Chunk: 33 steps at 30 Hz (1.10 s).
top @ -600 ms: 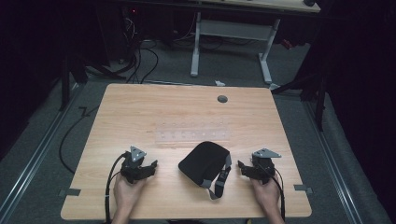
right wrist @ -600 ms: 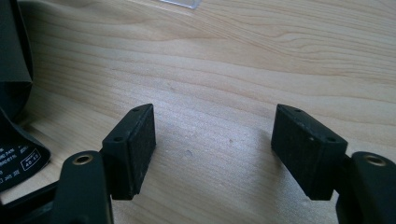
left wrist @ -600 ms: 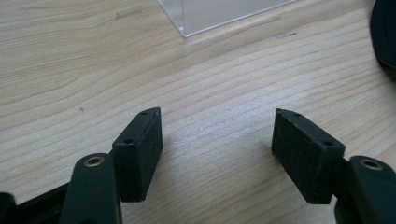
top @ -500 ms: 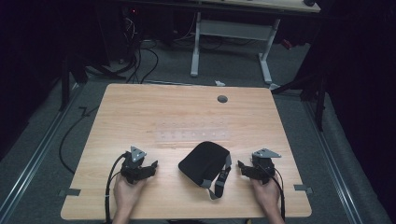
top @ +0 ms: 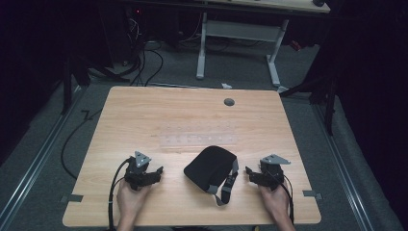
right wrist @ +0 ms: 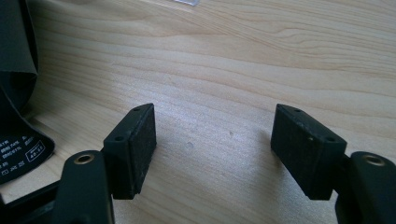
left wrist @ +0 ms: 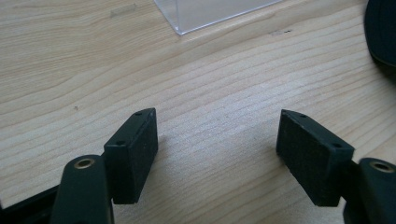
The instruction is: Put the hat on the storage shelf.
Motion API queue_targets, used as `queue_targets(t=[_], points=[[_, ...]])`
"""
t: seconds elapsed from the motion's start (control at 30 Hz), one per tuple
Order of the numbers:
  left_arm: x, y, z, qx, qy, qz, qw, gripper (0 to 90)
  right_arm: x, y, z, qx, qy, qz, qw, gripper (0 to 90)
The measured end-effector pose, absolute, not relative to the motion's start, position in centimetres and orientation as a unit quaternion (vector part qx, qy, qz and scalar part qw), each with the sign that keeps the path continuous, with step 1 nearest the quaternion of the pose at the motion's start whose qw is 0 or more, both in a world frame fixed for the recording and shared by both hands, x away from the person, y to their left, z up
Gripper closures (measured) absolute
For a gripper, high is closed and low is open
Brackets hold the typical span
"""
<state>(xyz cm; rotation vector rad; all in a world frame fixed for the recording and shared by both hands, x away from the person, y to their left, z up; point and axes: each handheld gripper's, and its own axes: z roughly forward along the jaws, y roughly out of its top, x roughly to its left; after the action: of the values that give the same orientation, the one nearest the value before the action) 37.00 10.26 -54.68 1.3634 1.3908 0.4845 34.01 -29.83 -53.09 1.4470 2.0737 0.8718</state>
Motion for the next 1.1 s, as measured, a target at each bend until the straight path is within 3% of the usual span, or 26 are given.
queue_targets(t=[0.17, 0.2, 0.23, 0.43, 1.1], points=[[37.0, 10.3, -54.7, 0.573, 0.585, 0.202, 0.537, 29.7, 33.9, -29.8, -53.1, 0.53, 0.752, 0.316, 0.234, 31.7], [37.0, 10.3, -54.7, 0.573, 0.584, 0.203, 0.538, 29.5, 33.9, -29.8, -53.1, 0.532, 0.75, 0.316, 0.233, 33.9], [37.0, 10.3, -54.7, 0.573, 0.584, 0.203, 0.537, 29.5, 33.6, -29.8, -53.0, 0.538, 0.744, 0.315, 0.241, 42.0], [37.0, 10.3, -54.7, 0.573, 0.584, 0.203, 0.537, 29.5, 33.3, -30.1, -52.9, 0.535, 0.744, 0.325, 0.233, 49.2], [37.0, 10.3, -54.7, 0.573, 0.585, 0.203, 0.537, 29.4, 30.7, -28.9, -49.7, 0.483, 0.745, 0.416, 0.198, 46.7]])
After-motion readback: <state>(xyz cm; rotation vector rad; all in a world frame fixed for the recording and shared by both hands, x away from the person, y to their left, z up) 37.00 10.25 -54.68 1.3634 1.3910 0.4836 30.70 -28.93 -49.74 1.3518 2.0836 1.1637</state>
